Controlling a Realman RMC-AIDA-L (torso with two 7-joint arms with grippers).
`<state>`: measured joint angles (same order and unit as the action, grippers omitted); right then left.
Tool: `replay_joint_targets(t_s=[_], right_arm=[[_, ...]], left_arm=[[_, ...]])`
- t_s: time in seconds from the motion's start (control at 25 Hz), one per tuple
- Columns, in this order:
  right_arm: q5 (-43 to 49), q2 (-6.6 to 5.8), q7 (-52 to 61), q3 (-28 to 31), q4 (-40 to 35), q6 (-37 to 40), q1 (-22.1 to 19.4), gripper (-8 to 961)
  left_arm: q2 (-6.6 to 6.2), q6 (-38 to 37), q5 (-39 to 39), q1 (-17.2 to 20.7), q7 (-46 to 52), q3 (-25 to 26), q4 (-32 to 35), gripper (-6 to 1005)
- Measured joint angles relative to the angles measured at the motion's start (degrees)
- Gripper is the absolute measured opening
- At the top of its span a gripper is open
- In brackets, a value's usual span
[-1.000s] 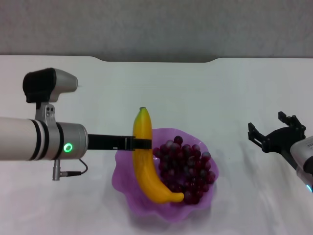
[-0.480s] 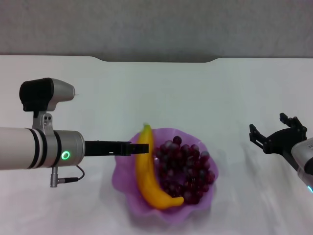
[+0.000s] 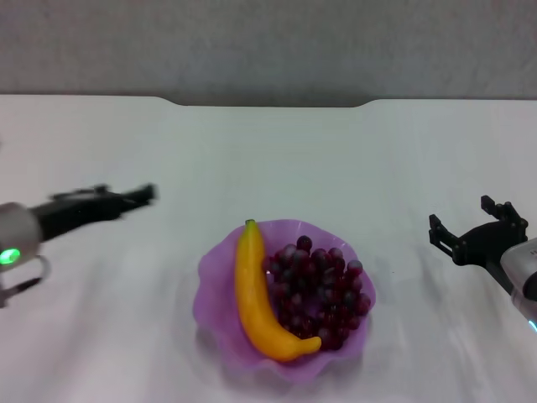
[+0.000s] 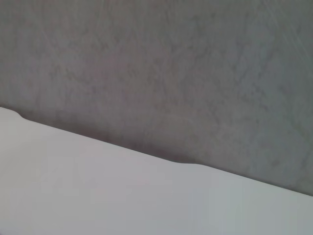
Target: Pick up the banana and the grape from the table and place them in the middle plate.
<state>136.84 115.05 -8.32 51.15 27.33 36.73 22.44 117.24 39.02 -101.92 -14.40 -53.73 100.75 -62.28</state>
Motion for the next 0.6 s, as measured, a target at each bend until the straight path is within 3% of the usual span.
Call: replay_joint_targets(t_s=[0.12, 0.24, 0.44, 0.6], right_arm=[[0.1, 0.00, 0.1, -0.1, 0.3, 0.3, 0.0, 897], [0.2, 0.00, 0.1, -0.8, 0.6, 1.2, -0.1, 897], [0.0, 0.00, 0.2, -1.6, 0.5, 1.6, 0.0, 897], [0.0, 0.00, 0.2, -1.7, 0.2, 1.6, 0.1, 897]], left_arm=[[0.09, -6.1, 12.2, 4.5, -13.6, 0.1, -0.1, 908], [0.34, -8.4, 34.2, 7.6, -38.9, -0.5, 4.7, 908], [0.48, -3.2, 67.3, 6.9, -73.4, -3.3, 18.0, 908], [0.57, 5.1, 87.1, 5.4, -95.4, -8.5, 27.8, 908]])
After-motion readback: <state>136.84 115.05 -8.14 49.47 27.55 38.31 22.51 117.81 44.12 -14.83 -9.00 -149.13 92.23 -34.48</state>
